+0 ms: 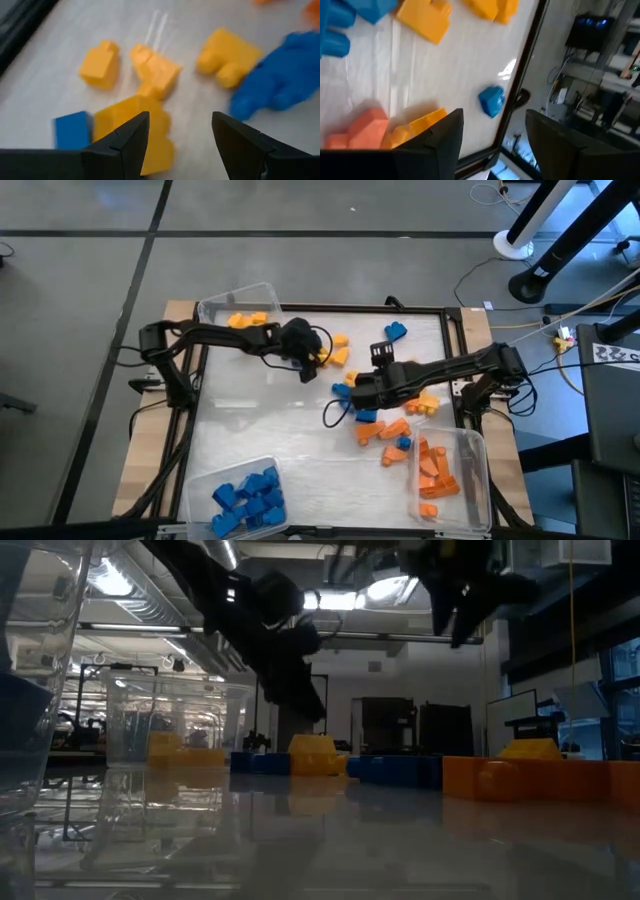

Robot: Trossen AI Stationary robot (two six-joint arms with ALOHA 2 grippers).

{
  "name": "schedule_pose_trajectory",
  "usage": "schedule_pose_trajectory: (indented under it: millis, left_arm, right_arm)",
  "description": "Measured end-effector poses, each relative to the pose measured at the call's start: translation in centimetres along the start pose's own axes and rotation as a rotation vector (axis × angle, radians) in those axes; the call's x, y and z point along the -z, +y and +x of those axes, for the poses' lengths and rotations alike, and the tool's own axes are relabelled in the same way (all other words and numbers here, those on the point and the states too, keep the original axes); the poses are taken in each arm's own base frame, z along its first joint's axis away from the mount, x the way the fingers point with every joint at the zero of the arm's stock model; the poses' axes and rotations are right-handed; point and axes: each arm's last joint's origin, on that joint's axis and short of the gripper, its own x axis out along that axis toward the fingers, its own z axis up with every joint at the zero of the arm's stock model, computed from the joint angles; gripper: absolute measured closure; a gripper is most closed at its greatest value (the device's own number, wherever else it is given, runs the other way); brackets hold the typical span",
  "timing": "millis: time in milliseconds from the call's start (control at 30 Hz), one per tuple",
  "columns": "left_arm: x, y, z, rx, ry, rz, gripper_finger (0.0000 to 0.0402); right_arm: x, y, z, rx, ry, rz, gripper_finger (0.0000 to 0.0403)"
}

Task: Sort blocks
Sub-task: Put the yellow game piece into the top transparent bin

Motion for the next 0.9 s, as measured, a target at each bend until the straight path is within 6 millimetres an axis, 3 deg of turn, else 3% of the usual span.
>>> schedule_pose_trajectory:
  millis: [200,433,633,900]
  left_arm:
    - [0.3,0.2,0.4,-0.063,0.043,0.025,0.0196]
    - [0.8,0.8,0.5,-0.097,0.085,-0.025,0.0196]
    - [2.1,1.0,1.0,-0.1,0.157,-0.043,0.0196]
    - [2.3,1.5,1.8,-0.1,0.158,-0.023,0.0196]
  right_arm:
    - [0.6,1.9,2.3,-0.017,0.077,0.021,0.0188]
    - [0.2,3.6,4.3,-0.049,0.045,0.043,0.0188]
    - [0.2,4.0,4.7,-0.068,0.04,0.047,0.0188]
    - [-0.1,4.0,4.7,-0.068,0.021,0.059,0.0188]
